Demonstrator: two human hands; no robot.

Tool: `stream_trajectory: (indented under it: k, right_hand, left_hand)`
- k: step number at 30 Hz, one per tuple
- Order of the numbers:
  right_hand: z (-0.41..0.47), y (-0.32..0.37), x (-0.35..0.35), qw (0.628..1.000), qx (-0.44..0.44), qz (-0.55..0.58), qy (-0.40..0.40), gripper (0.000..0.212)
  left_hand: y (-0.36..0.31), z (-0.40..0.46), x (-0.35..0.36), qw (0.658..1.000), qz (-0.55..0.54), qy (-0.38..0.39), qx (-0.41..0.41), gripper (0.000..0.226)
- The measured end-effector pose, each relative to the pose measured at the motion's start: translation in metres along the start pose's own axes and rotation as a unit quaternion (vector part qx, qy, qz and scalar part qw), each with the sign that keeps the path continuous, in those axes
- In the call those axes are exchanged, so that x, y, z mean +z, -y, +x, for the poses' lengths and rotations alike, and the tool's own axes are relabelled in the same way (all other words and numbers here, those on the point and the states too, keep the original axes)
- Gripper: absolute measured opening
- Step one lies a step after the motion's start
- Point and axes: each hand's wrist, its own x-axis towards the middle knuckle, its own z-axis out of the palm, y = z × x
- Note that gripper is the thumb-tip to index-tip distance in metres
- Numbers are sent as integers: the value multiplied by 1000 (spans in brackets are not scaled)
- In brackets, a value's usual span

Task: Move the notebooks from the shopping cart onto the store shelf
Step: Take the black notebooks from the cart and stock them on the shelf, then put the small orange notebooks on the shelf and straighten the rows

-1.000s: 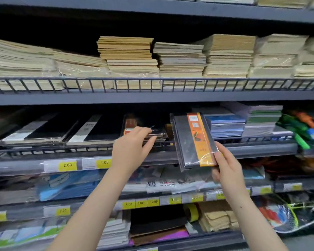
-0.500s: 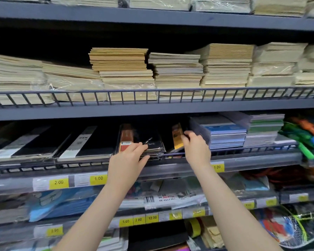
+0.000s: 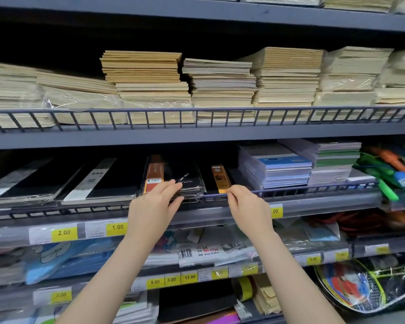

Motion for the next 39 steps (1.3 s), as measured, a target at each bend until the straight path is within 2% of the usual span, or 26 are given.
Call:
stream_trajectory:
  k: [3, 6, 9, 15, 18, 20, 23, 26, 28, 30, 33, 36, 39]
  right_hand:
    - [-1, -2, 7, 1000, -11, -11, -21, 24]
    - [-5, -5, 16, 998, -20, -25, -59, 32]
    - [-8, -11, 21, 998, -21, 18, -61, 32]
    - [-24, 9, -2, 998, -54, 33, -12, 25]
    - [-22, 28, -22, 997, -34, 25, 61, 18]
    - [-18, 44, -37, 986, 1, 43, 159, 18]
    - [0, 71, -71, 943, 76, 72, 316, 20]
    - [18, 103, -122, 897, 67, 87, 428, 22]
    - [27, 126, -159, 867, 63, 109, 481, 22]
    - [31, 147, -193, 845, 59, 105, 520, 21]
    - [27, 179, -226, 834, 46, 127, 535, 22]
    - [9, 210, -240, 829, 27, 146, 540, 28]
    - [-19, 239, -243, 811, -1, 159, 563, 30]
  left_hand:
    - [0, 0, 0, 1000, 1, -10, 8, 24]
    - [-1, -2, 1, 1000, -3, -18, 8, 24]
    - [-3, -2, 1, 1000, -13, -4, -20, 27]
    - [-13, 15, -19, 985, -11, 151, -80, 38]
    - [-16, 35, -38, 980, -17, 189, -64, 32]
    - [-17, 44, -58, 975, -44, 210, -51, 29]
    - [-20, 41, -95, 956, -60, 273, -85, 24]
    - [-17, 33, -147, 924, -67, 350, -138, 22]
    - [-15, 35, -192, 906, -80, 372, -183, 24]
    - [-15, 39, -241, 894, -76, 384, -218, 24]
    - [-13, 39, -307, 881, -64, 388, -264, 25]
    - [-5, 17, -354, 866, -31, 404, -292, 28]
    - [5, -13, -394, 836, -60, 406, -363, 38]
